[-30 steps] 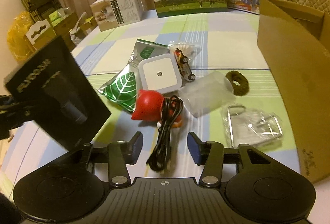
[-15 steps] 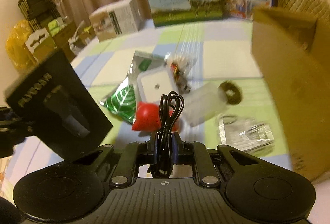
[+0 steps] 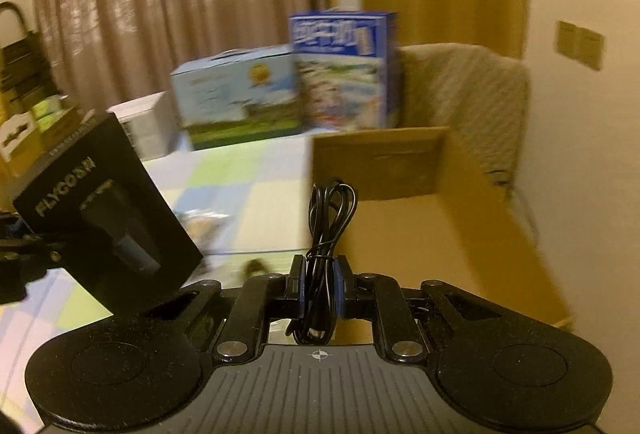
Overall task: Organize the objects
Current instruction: 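Carry the box and cable into the cardboard box with both tools, then open the left tool to release the box while the right tool releases the cable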
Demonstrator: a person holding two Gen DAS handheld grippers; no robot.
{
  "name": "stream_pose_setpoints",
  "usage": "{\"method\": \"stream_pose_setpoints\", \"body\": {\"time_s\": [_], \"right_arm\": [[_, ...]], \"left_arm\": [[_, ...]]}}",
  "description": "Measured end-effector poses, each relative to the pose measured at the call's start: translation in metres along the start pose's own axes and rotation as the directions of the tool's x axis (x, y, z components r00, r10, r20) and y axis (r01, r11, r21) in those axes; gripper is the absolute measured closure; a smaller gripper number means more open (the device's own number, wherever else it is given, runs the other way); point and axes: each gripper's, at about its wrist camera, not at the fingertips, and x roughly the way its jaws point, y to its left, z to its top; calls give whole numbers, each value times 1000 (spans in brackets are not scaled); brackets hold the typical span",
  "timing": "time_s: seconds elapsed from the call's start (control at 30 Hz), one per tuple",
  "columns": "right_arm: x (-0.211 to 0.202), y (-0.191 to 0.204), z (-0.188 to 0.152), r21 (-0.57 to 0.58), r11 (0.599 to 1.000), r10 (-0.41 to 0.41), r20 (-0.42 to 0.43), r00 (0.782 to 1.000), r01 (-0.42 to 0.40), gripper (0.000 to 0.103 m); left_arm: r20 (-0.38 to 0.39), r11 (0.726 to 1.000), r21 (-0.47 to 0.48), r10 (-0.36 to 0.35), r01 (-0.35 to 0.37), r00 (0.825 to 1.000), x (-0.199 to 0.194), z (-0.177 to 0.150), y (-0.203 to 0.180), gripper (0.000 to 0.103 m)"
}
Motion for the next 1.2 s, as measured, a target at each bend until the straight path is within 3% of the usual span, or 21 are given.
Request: {"method": "stream_pose_setpoints", "body": {"time_s": [0.2,0.53,0.57,0.6,1.2], "right_arm": [[6,-48,5,26,998,-50,-12,999,50,93],[18,-88,-9,82,995,-55,-44,997,59,93],[20,-90,-10,86,994,-55,-48,997,59,93],[21,-91,-11,91,994,-55,-52,997,59,93],[23,-86,-16,112,993,-36,-54,998,42,93]], "left_arm": [[-20,997,28,-69,70,997,43,19,-51,65],[-55,995,50,-86,89,995,103,25,-87,65],[-52,995,46,-86,88,995,107,26,-88,61],[-56,996,38,-84,86,995,111,26,-88,48],[-59,999,-18,-38,37,998,79,10,-49,45]]}}
